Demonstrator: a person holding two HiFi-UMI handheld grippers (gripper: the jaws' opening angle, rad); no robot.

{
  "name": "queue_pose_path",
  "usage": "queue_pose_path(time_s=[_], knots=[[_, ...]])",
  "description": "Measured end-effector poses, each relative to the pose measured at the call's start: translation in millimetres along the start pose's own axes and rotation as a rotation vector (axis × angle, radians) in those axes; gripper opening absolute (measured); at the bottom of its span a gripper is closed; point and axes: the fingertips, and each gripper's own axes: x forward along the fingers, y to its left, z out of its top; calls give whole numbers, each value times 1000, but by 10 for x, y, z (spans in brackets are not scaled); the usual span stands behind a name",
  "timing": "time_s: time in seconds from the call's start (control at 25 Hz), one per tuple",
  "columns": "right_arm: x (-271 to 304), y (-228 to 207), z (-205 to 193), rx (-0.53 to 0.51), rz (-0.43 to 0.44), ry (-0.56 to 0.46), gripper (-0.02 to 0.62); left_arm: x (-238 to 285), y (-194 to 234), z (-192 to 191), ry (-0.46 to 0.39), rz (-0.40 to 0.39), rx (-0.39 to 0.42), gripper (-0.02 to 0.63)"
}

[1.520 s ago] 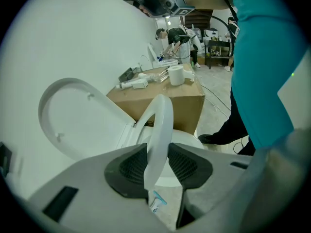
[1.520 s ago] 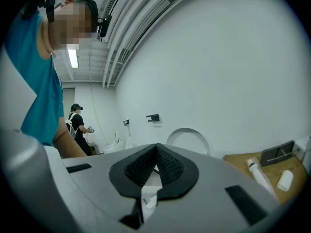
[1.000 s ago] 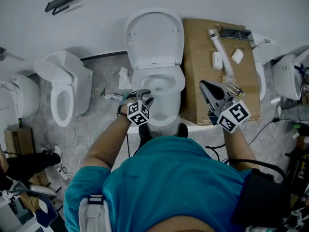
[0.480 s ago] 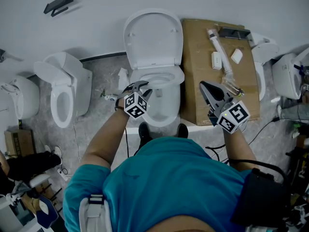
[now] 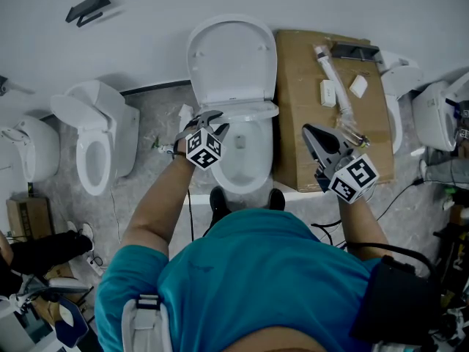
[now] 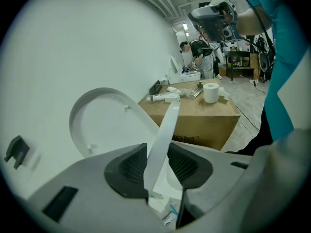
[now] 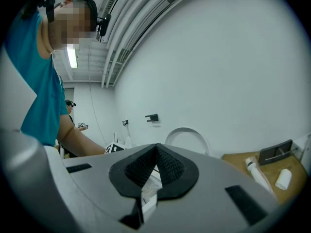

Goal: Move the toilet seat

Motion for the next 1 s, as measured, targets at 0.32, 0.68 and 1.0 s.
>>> queue_pose_path(time_s=[0.32, 0.68, 1.0], knots=[[-8, -51, -20, 8, -6, 4, -2, 110, 275, 72, 2, 34, 1, 143], [-64, -106, -26, 14, -21, 6, -2, 197, 538, 139, 6, 71, -5, 137], [-86, -141, -56, 21, -27, 8, -2, 298, 773, 182, 14, 96, -12, 129]])
